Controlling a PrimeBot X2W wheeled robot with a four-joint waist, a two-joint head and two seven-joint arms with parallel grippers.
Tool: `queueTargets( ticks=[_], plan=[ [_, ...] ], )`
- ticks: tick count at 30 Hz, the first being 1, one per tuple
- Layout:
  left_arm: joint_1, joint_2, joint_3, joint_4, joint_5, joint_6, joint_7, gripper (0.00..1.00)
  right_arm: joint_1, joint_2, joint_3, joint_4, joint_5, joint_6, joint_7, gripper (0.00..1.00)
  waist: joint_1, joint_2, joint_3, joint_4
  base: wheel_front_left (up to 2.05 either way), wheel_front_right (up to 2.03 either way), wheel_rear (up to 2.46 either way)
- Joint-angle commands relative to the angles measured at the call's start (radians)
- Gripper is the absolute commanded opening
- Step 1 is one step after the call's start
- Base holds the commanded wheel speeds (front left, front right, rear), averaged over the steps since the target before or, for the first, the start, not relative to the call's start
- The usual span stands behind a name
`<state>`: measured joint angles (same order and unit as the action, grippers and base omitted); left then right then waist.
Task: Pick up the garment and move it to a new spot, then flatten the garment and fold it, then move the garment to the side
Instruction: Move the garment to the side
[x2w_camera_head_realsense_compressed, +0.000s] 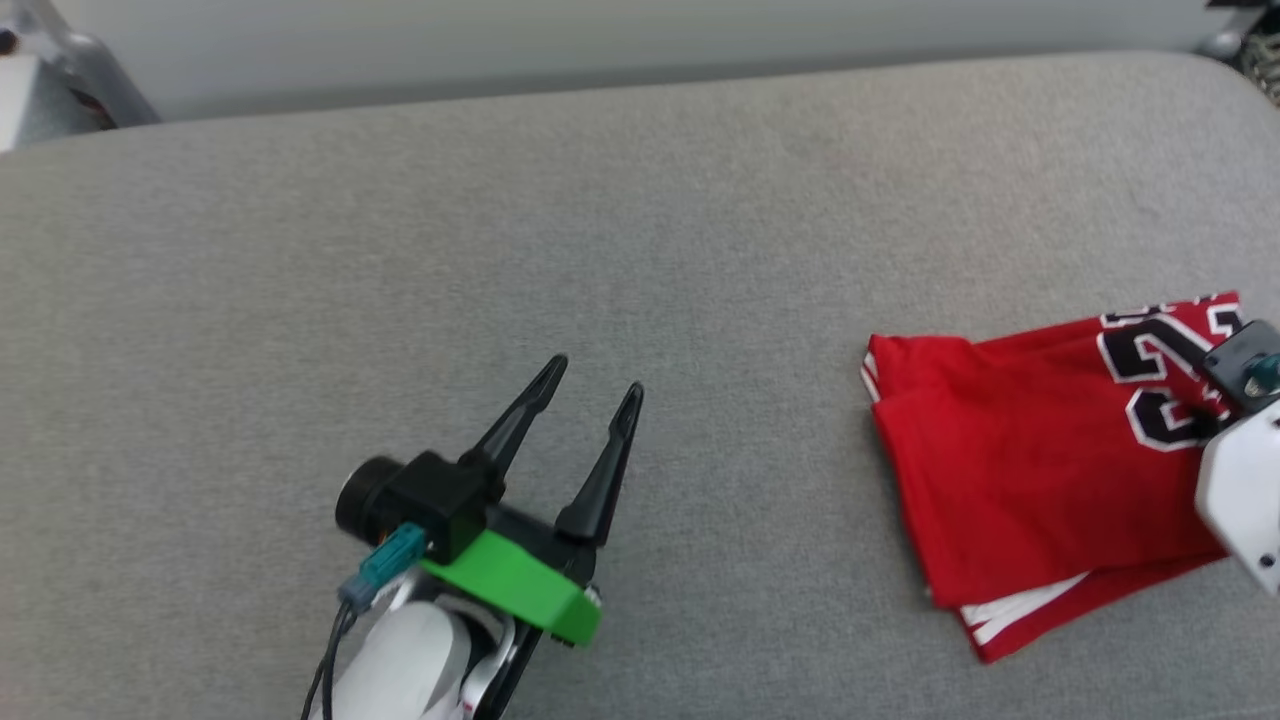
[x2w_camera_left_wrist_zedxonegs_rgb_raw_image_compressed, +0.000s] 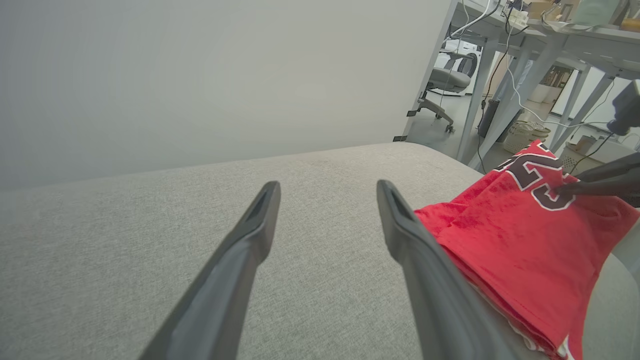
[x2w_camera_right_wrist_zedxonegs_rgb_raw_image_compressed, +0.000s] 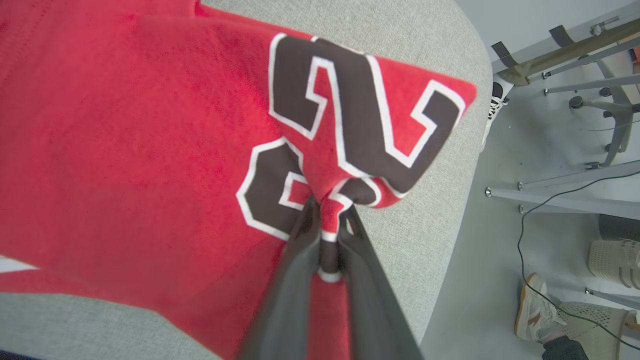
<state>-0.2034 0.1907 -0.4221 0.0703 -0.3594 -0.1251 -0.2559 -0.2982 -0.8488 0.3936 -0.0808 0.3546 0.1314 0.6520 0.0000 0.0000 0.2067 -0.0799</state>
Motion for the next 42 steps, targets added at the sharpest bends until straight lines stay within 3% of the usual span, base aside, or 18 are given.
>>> queueTargets(
  ticks=[1, 9, 17, 24, 32, 33, 34, 35, 42],
  plan=[
    [-0.043, 0.01, -0.014, -0.003, 0.008, -0.006, -0.006, 1.0, -0.035, -0.007, 0.0, 0.021, -0.011, -0.001, -0.028, 0.0, 0.0, 0.0, 0.11, -0.085, 0.0, 0.0, 0.0],
    [-0.201, 0.051, -0.085, -0.021, 0.056, -0.006, -0.005, 1.0, -0.135, -0.076, -0.048, 0.19, -0.056, -0.001, -0.188, 0.0, 0.0, 0.0, 0.293, -0.166, 0.0, 0.0, 0.0],
    [-0.298, 0.094, -0.098, -0.126, 0.091, -0.004, 0.055, 1.0, -0.254, -0.043, -0.143, 0.396, -0.111, -0.001, -0.348, 0.0, 0.0, 0.0, 0.41, -0.207, 0.0, 0.0, 0.0],
    [-0.342, 0.11, -0.095, -0.24, 0.104, 0.004, 0.108, 1.0, -0.347, -0.006, -0.213, 0.546, -0.175, -0.001, -0.465, 0.0, 0.0, 0.0, 0.467, -0.19, 0.0, 0.0, 0.0],
    [-0.349, 0.109, -0.094, -0.288, 0.099, 0.017, 0.113, 1.0, -0.428, 0.006, -0.233, 0.671, -0.22, -0.001, -0.521, 0.0, 0.0, 0.0, 0.483, -0.15, 0.0, 0.0, 0.0],
    [-0.348, 0.109, -0.094, -0.284, 0.097, 0.018, 0.109, 1.0, -0.435, 0.007, -0.235, 0.68, -0.224, -0.001, -0.524, 0.07, 0.0, 0.0, 0.479, -0.146, 0.0, 0.0, 0.0],
    [-0.346, 0.108, -0.094, -0.281, 0.095, 0.019, 0.105, 1.0, -0.439, 0.007, -0.238, 0.687, -0.228, -0.001, -0.526, 0.6, 0.0, 0.0, 0.474, -0.143, 0.0, 0.0, 0.0],
    [-0.344, 0.106, -0.094, -0.275, 0.092, 0.02, 0.098, 1.0, -0.443, 0.008, -0.241, 0.699, -0.233, -0.001, -0.523, 1.0, 0.0, 0.0, 0.465, -0.139, 0.0, 0.0, 0.0],
    [-0.311, 0.088, -0.081, -0.206, 0.057, 0.029, 0.044, 1.0, -0.434, 0.016, -0.247, 0.685, -0.247, -0.001, -0.537, 1.0, 0.0, 0.0, 0.365, -0.113, 0.0, 0.0, 0.0]
  ],
)
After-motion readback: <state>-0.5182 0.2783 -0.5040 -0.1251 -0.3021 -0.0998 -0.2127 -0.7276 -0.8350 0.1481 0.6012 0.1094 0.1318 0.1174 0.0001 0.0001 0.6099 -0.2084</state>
